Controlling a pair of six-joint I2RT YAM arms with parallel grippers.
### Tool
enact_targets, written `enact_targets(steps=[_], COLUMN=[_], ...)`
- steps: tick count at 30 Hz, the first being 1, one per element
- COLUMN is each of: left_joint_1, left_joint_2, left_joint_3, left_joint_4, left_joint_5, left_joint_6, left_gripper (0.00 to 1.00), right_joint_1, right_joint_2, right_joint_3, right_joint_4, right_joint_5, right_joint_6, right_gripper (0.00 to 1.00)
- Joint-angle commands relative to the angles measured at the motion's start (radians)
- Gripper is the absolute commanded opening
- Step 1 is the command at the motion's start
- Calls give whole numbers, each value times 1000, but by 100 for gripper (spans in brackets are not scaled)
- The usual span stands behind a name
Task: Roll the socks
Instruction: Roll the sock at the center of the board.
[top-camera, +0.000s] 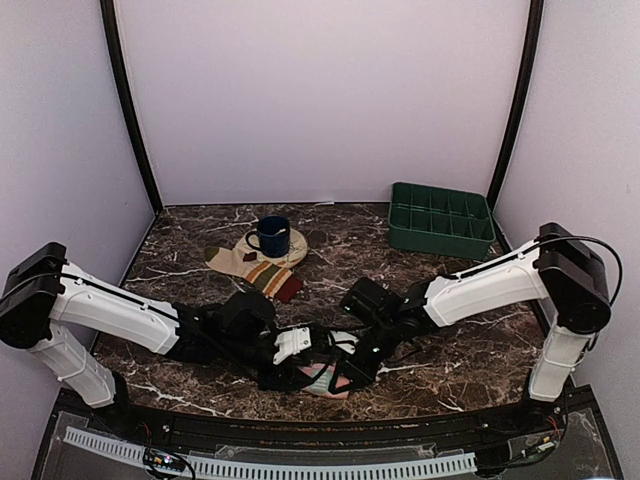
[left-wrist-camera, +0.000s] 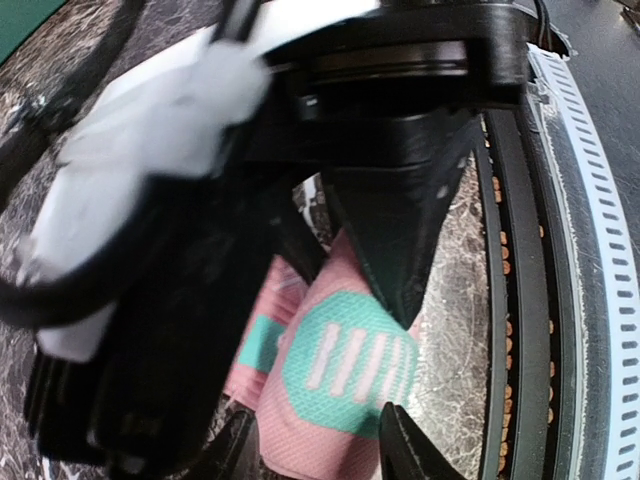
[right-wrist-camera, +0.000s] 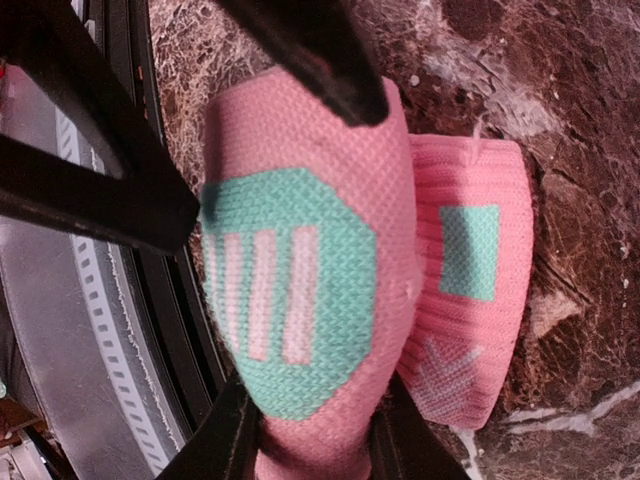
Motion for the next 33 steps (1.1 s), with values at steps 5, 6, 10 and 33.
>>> enact_targets(steps=[5,6,10,33], left_joint_1=[-22,-24,-33,-96], left_joint_2=[35,42,77,113], left_joint_3=[70,78,103,75], left_joint_4=[-52,-58,-82,42], left_joint_5=[56,60,68,-114], left_joint_6=[69,74,93,166], left_gripper=[45,45,45,46], right_joint_1=[-15,-17,-19,-29], right_joint_2=[51,55,62,85], right_joint_3=[12,15,27,54], right_joint_4=[-104,-107,-117,-142], right_joint_5=[6,4,-2,-124], right_joint_6=[-31,-33,-44,-80], right_gripper=[0,0,0,0])
